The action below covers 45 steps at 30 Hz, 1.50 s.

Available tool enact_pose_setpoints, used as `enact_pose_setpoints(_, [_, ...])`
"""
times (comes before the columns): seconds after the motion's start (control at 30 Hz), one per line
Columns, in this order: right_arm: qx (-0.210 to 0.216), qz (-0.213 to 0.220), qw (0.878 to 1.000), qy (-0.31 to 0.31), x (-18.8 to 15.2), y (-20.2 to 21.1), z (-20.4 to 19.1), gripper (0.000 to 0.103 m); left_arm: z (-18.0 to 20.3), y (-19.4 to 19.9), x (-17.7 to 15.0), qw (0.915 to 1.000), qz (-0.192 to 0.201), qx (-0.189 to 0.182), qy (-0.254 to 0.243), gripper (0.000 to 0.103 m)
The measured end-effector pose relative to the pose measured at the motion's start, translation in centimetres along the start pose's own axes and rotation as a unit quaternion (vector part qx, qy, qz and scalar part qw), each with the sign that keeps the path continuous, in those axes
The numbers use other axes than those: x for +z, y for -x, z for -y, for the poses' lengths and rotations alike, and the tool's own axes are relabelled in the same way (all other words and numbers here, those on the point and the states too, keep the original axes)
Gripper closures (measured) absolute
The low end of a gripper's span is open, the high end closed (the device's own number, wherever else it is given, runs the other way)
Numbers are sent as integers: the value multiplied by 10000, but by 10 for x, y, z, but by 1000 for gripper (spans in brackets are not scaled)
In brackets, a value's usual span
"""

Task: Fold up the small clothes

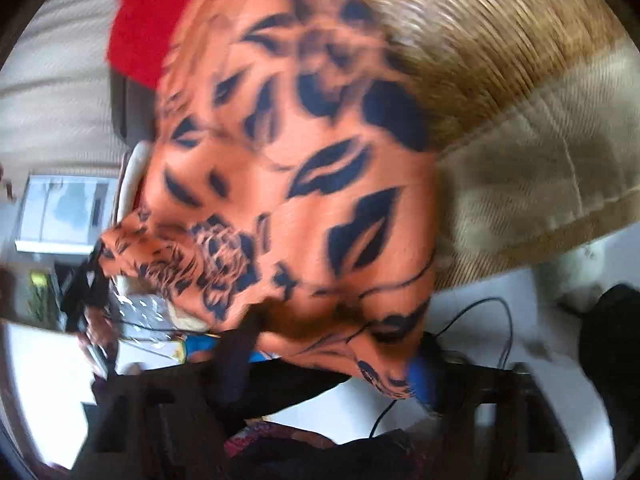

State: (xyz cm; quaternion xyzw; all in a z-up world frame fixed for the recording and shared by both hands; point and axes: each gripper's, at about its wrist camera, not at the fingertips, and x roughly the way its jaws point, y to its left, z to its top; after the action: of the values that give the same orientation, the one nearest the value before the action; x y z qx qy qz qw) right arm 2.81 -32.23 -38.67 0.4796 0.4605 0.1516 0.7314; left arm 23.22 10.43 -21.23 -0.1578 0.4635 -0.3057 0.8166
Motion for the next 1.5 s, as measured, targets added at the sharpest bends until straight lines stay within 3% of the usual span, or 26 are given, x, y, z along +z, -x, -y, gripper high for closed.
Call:
enact_pose_setpoints(0.03, [2, -19, 9999, 106, -2, 4, -7, 89, -1, 2, -1, 10000, -15, 30, -3, 97])
enact_pose_setpoints(0.17, [254, 366, 9977, 512, -5, 34, -42, 91, -5, 6, -2, 10000, -28, 86, 25, 97])
enact_pose_setpoints(0.3, [525, 895, 9913, 814, 17, 66, -83, 93, -7, 5, 7, 9999, -35, 78, 75, 97])
enact_pose_setpoints(0.43, [667, 1383, 9829, 1017, 64, 95, -112, 93, -5, -5, 31, 9999, -96, 128, 24, 97])
enact_pose_setpoints(0.57, [505, 1761, 9776, 1031, 116, 119, -121, 93, -1, -18, 58, 9999, -95, 126, -1, 97])
enact_pose_setpoints(0.63, [294, 1814, 9791, 870, 140, 127, -118, 93, 1, -28, 72, 9999, -111, 87, -10, 97])
enact_pose_setpoints(0.7, [109, 1555, 9852, 714, 155, 128, -106, 93, 2, -38, 78, 9999, -128, 113, -20, 97])
enact_pose_setpoints(0.8, [-222, 1128, 9903, 785, 137, 123, -95, 88, 2, -45, 72, 9999, -132, 12, -16, 97])
enact_pose_setpoints(0.83, [-230, 845, 9937, 694, 121, 120, -85, 82, 1, -45, 68, 9999, -127, -1, -32, 97])
enact_pose_setpoints(0.9, [-227, 628, 9968, 448, 100, 117, -66, 39, -2, -41, 61, 9999, -114, -34, -27, 97])
enact_pose_setpoints(0.93, [-397, 563, 9974, 225, 76, 114, -48, 7, -5, -39, 59, 9999, -110, -13, -4, 97])
enact_pose_setpoints(0.97, [-574, 566, 9967, 114, 64, 110, -37, 6, -8, -36, 57, 9999, -100, 21, 28, 97])
enact_pose_setpoints(1.07, [-501, 341, 9978, -285, 19, 94, 7, 6, -19, -29, 53, 9998, -77, 60, 154, 97])
enact_pose_setpoints(1.17, [-612, 208, 9972, -376, 1, 66, 33, 6, -25, -26, 48, 9995, -73, 74, 309, 97])
enact_pose_setpoints(1.23, [-174, 332, 9976, -586, -2, 44, 48, 6, -25, -24, 45, 9993, -66, 98, 346, 97])
enact_pose_setpoints(1.3, [31, 192, 9984, -535, -1, 25, 48, 7, -23, -23, 42, 9992, -65, 131, 365, 97])
enact_pose_setpoints(1.33, [151, 72, 9988, -465, -1, 13, 46, 12, -23, -22, 41, 9992, -59, 149, 365, 97])
enact_pose_setpoints(1.37, [282, 15, 9988, -392, -2, 10, 41, 33, -21, -20, 40, 9992, -52, 172, 357, 97])
enact_pose_setpoints(1.4, [402, -32, 9989, -245, -6, 15, 32, 47, -20, -18, 39, 9992, -47, 194, 340, 97])
enact_pose_setpoints(1.43, [291, -42, 9996, -26, -7, 18, 22, 65, -19, -16, 38, 9992, -47, 204, 328, 97])
enact_pose_setpoints(1.5, [127, 28, 9998, 180, -10, 28, 9, 73, -19, -11, 36, 9992, -37, 219, 326, 97])
